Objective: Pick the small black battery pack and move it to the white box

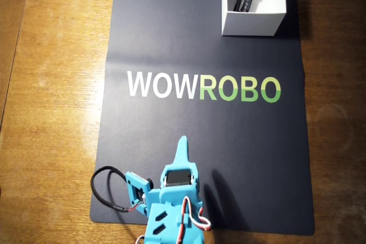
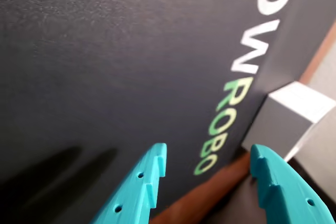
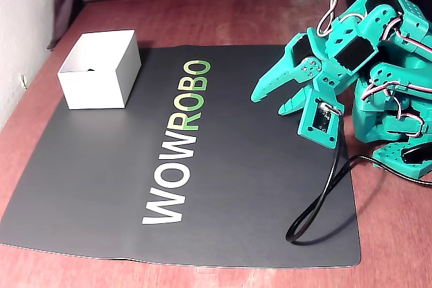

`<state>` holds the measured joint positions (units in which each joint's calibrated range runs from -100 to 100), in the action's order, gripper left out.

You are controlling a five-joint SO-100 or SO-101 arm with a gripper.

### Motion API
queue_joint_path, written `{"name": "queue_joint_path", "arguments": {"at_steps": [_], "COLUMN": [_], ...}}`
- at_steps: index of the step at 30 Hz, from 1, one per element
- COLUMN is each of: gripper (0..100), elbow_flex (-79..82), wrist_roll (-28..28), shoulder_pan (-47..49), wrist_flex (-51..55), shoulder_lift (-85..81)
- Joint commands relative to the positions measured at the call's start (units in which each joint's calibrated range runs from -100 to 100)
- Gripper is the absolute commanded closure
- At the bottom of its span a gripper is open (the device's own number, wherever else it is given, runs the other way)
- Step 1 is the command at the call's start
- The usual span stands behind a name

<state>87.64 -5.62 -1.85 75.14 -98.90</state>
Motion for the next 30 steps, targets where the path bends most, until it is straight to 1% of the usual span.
{"name": "queue_joint_path", "arguments": {"at_steps": [1,4,7,9,22,23,25,26,30], "gripper": [82,82,88,90,90,92,98,100,99], "elbow_flex": [0.5,1.8,3.2,3.2,3.8,3.8,3.8,3.8,3.8], "wrist_roll": [-0.3,-0.3,-0.4,-1.2,-2.1,-2.1,-2.1,-2.0,-2.0], "shoulder_pan": [0.2,0.0,-0.1,0.2,0.0,-0.1,-0.3,-0.4,-0.6], "wrist_flex": [0.1,-0.3,-0.7,-0.7,-0.8,-0.8,-0.9,-0.9,-0.9], "shoulder_lift": [-0.3,-0.3,-0.3,-0.3,-0.3,-0.3,-0.3,-0.3,-0.3]}}
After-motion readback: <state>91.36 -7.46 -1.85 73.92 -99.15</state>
